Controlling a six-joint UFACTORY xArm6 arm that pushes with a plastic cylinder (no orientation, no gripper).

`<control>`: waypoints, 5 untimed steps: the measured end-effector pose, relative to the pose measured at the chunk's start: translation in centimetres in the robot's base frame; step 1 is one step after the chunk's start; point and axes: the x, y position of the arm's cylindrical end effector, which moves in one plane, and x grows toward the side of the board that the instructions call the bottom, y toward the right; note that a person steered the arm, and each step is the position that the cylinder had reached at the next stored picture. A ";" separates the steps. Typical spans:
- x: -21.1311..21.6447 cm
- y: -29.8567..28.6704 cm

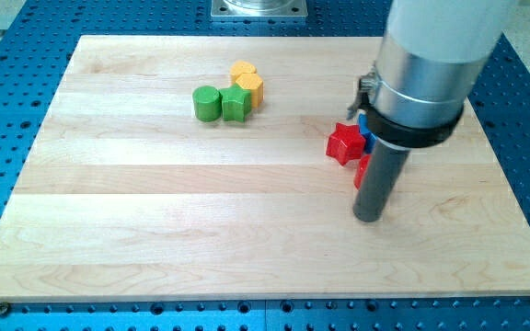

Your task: Make a group of red and blue blocks

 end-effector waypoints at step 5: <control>-1.7 1.9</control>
